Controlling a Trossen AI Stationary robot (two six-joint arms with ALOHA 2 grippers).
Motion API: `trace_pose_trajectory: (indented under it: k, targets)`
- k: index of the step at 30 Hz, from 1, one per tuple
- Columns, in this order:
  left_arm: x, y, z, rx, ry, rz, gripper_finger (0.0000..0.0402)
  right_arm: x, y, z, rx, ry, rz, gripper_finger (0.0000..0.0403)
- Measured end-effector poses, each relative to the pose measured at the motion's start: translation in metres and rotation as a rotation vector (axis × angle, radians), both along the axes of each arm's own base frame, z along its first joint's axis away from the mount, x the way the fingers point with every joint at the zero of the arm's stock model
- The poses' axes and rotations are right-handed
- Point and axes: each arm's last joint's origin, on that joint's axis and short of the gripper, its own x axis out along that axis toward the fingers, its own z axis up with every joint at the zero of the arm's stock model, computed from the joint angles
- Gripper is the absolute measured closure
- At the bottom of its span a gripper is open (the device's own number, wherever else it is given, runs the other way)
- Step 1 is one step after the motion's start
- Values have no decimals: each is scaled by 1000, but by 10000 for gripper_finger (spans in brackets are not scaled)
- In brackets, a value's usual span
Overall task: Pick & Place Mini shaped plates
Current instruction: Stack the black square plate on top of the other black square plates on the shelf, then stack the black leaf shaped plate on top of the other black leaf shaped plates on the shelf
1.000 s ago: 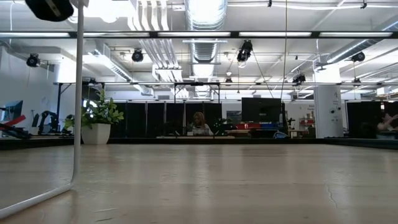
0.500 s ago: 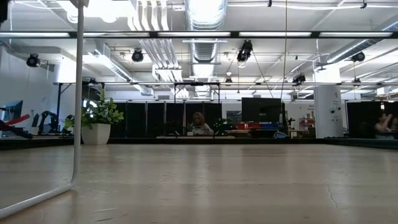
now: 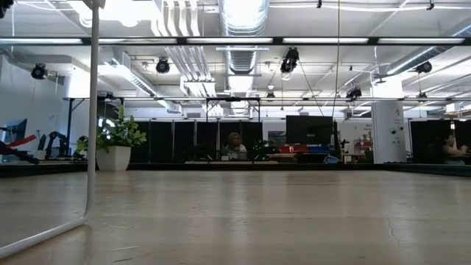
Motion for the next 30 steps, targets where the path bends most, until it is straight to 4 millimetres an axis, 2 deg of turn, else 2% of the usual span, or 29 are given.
trace_pose_trajectory:
  k: [14,30]
  targets:
    - [-4,1,0,-18,44,-63,397,0,0,0,-7,1,3,335]
    - [-4,2,0,-34,62,-44,338,1,0,3,-14,-30,8,335]
